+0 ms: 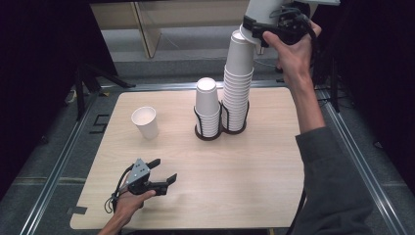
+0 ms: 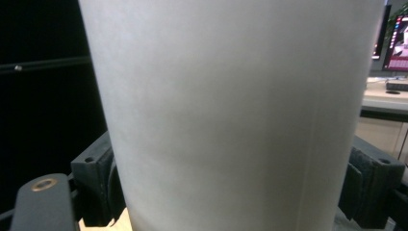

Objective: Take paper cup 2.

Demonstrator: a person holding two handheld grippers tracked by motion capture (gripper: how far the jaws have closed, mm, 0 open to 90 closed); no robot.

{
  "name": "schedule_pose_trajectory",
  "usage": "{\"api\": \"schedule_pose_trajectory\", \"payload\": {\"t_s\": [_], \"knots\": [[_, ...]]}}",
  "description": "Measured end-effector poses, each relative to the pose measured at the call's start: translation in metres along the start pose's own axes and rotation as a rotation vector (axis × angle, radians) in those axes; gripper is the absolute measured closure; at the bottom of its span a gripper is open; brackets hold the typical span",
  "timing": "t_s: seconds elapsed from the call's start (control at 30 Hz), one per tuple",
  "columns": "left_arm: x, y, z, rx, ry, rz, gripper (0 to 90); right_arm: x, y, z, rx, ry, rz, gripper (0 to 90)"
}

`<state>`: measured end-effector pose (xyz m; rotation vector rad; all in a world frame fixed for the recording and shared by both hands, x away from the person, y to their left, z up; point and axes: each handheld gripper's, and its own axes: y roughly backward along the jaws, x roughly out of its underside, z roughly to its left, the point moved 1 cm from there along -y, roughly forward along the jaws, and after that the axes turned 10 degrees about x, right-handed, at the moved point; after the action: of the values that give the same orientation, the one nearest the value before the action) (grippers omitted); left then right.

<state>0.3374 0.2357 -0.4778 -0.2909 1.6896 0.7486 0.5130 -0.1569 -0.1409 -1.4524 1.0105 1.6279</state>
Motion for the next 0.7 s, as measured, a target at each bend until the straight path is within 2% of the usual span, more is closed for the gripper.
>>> {"api": "schedule_pose_trajectory", "payload": {"t_s": [0.03,0.1,0.17,0.2,0.23,0.27,0.33,0.5,0.57,0.6,0.63,0.7], "knots": [[0.000,0.000,-0.001,0.002,0.010,-0.003,14.3,0.002,0.004,-0.001,-0.008,-0.009,-0.002,15.0],[0.001,-0.001,-0.001,0.000,0.014,-0.003,14.3,0.008,0.015,-0.003,0.002,0.016,0.015,14.9],[0.000,-0.001,-0.001,0.001,0.012,-0.004,14.3,0.017,0.024,-0.003,-0.009,0.006,0.024,14.9],[0.000,-0.001,-0.001,0.000,0.014,-0.004,14.3,0.022,0.027,-0.005,-0.009,0.027,0.023,14.9],[0.000,-0.001,-0.001,0.000,0.016,-0.006,14.3,0.027,0.031,-0.003,-0.014,0.005,0.036,14.9],[0.000,-0.001,-0.001,-0.001,0.016,-0.007,14.3,0.033,0.034,-0.004,-0.012,0.023,0.037,14.9],[-0.001,-0.001,0.000,-0.005,-0.002,0.002,14.3,0.043,0.040,-0.003,-0.014,0.020,0.043,14.9],[0.001,-0.003,0.000,0.007,0.011,-0.009,14.3,0.065,0.055,-0.003,-0.048,0.019,0.041,14.9],[0.000,-0.004,0.000,0.002,0.000,-0.001,14.3,0.076,0.061,0.000,-0.067,0.004,0.054,14.9],[0.000,-0.004,0.000,0.005,-0.003,-0.003,14.3,0.082,0.064,0.001,-0.074,0.011,0.054,14.9],[0.000,-0.005,-0.001,0.012,0.012,-0.018,14.3,0.088,0.066,0.003,-0.077,0.005,0.058,14.9],[-0.001,-0.005,-0.003,0.012,0.001,-0.021,14.3,0.104,0.070,0.009,-0.093,0.012,0.065,14.9]]}}
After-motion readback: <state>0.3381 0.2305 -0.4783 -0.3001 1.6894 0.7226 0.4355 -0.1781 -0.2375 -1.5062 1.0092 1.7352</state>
